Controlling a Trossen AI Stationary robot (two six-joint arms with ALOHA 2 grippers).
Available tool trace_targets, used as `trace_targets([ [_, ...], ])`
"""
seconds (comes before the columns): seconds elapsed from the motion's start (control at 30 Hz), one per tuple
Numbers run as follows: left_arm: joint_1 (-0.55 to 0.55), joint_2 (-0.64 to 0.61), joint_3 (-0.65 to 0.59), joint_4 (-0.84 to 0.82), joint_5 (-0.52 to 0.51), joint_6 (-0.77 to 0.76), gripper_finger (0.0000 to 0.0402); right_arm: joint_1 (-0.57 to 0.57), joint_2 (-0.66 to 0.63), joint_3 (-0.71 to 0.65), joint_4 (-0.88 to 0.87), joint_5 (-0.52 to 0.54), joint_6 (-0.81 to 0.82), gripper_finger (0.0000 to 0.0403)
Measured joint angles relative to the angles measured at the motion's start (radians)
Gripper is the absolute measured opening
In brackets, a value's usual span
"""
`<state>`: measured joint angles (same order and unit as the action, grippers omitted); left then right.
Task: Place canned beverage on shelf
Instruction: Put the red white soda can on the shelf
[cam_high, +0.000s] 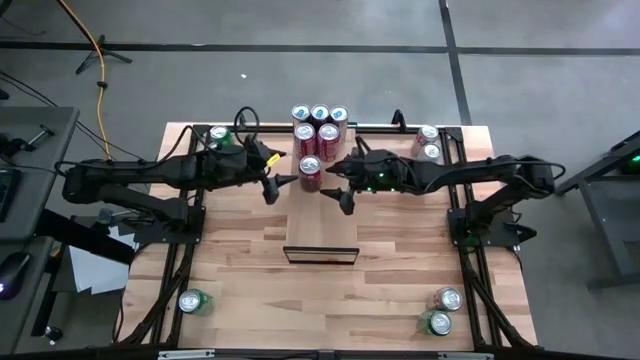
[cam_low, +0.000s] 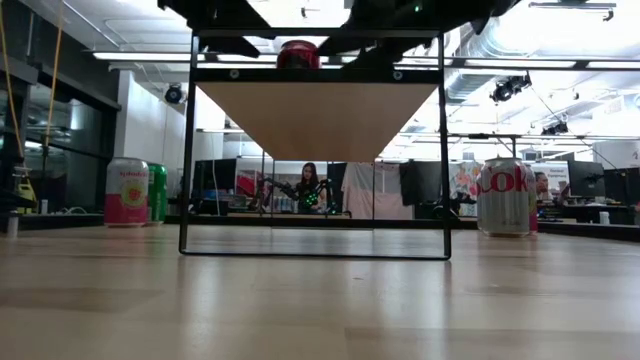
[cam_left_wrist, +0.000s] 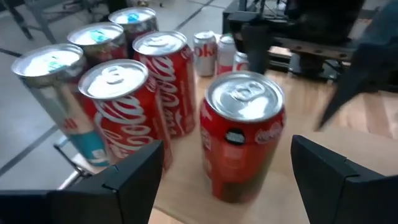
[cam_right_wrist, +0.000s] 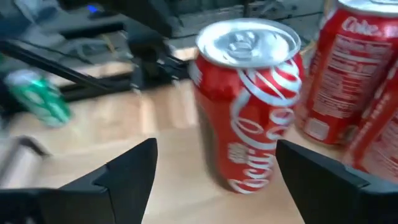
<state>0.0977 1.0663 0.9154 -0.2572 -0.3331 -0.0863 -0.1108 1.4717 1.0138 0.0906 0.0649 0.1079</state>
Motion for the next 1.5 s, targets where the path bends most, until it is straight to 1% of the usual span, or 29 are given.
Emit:
trace_targets([
  [0.1,0.000,0.014,0.000,-0.018,0.013,-0.017,0.0282,-0.007,0.009,0.000,0.000,0.057,-0.046,0.0314],
  [0.2,0.000,0.038,0.000,-0.013,0.008,-0.039,0.0275,-0.019,0.009,0.000,0.005,0.063,-0.065,0.0314],
  [0.27,0.000,0.062,0.000,-0.012,0.008,-0.043,0.0264,-0.028,0.009,0.000,0.014,0.055,-0.065,0.0314],
  [0.4,0.000,0.119,0.000,0.018,0.007,-0.043,0.0232,-0.047,0.009,0.000,0.038,-0.002,-0.066,0.0314],
  [0.5,-0.001,0.151,0.000,0.057,0.012,-0.043,0.0197,-0.053,0.009,0.000,0.060,-0.018,-0.092,0.0314],
  [0.63,-0.001,0.177,0.000,0.088,0.042,-0.043,0.0131,-0.055,0.009,0.000,0.074,-0.021,-0.124,0.0314],
  [0.83,-0.001,0.181,0.000,0.065,0.046,-0.041,0.0023,-0.044,0.009,0.000,0.073,-0.067,-0.125,0.0314],
  [0.87,-0.001,0.176,0.000,0.053,0.050,-0.036,0.0012,-0.038,0.009,0.000,0.074,-0.066,-0.126,0.0314],
  [0.9,-0.001,0.169,0.000,0.041,0.052,-0.029,0.0006,-0.032,0.009,0.000,0.075,-0.065,-0.125,0.0314],
  [1.0,-0.002,0.146,0.000,0.008,0.033,-0.005,0.0013,-0.011,0.008,0.000,0.073,-0.043,-0.125,0.0314],
  [1.13,0.004,0.114,-0.001,-0.046,-0.031,-0.004,0.0007,0.019,0.008,0.000,0.069,-0.021,-0.112,0.0314],
  [1.3,0.028,0.112,-0.001,-0.043,-0.030,-0.002,0.0004,0.052,0.008,0.000,0.073,-0.017,-0.055,0.0314],
  [1.37,0.041,0.112,0.000,-0.045,-0.026,0.026,0.0004,0.073,0.008,0.000,0.072,-0.020,-0.032,0.0314],
  [1.43,0.053,0.109,0.000,-0.072,-0.027,0.064,0.0001,0.099,0.008,0.000,0.071,-0.022,-0.025,0.0314],
  [1.5,0.068,0.079,-0.001,-0.125,-0.035,0.081,0.0001,0.120,-0.002,0.000,0.069,-0.018,-0.042,0.0314],
])
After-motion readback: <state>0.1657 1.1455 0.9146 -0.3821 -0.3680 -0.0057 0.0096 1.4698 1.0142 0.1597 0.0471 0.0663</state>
